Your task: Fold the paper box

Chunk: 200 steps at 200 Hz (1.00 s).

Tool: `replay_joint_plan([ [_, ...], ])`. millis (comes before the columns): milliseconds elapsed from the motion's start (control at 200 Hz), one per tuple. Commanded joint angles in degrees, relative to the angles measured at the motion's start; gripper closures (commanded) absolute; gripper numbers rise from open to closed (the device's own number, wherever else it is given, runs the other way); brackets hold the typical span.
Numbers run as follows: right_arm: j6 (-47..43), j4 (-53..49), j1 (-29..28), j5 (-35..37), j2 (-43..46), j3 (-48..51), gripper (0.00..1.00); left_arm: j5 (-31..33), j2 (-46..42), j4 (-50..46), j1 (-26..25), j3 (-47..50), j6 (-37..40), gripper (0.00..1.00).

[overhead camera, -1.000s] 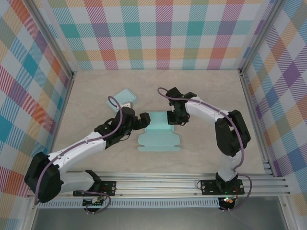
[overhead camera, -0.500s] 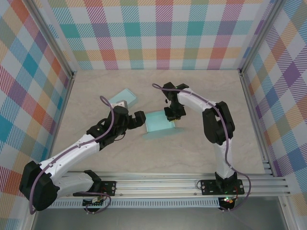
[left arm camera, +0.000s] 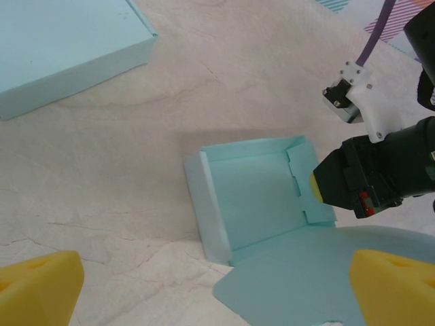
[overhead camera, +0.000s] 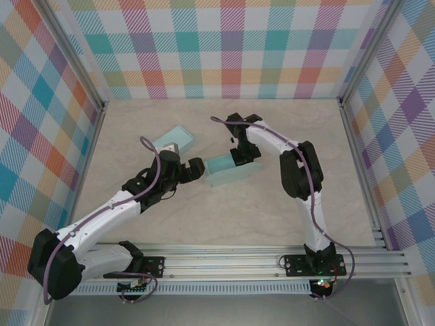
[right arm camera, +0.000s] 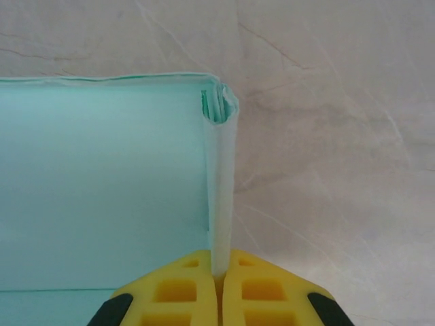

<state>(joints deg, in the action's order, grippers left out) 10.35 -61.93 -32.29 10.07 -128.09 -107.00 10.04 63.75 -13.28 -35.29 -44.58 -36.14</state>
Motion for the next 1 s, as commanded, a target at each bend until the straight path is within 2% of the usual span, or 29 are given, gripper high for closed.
replay_joint_plan([
  [0,-0.57,-0.32,-1.38,8.08,-3.30,3.01,0.97,2.07,-1.36,1.02,0.96,0.80,1.00,0.01],
  [150,0.07,0.93,-3.41,14.46,-6.35,3.69,1.00,3.26,-1.79,-0.14,1.45,0.23,1.47,0.01],
  [335,-0.05,-2.58,-6.78,24.03,-13.17,0.34,1.00,4.93,-2.80,-1.10,1.80,0.18,1.78,0.01],
  [475,-0.07,-0.51,-8.11,23.20,-13.91,1.35,1.00,6.81,-2.50,-2.07,1.98,-0.35,1.78,0.01],
  [610,-1.19,3.31,-8.31,19.96,-9.77,4.52,1.00,7.17,-1.52,-2.19,2.72,-1.08,3.05,0.07],
  [730,-3.14,4.10,-8.22,20.07,-4.60,5.40,0.80,6.03,0.48,-2.14,3.51,-2.38,4.39,0.10],
  [820,-4.56,3.86,-8.22,20.07,-1.16,5.01,0.61,5.45,2.40,-2.18,3.91,-3.38,4.78,0.13],
  [915,-5.90,3.67,-8.22,19.70,1.82,4.20,0.47,5.51,4.36,-1.84,4.32,-4.30,5.38,0.17],
  [995,-6.81,3.16,-8.22,19.39,3.80,3.24,0.41,5.51,6.36,-1.57,4.91,-5.32,6.17,0.20],
])
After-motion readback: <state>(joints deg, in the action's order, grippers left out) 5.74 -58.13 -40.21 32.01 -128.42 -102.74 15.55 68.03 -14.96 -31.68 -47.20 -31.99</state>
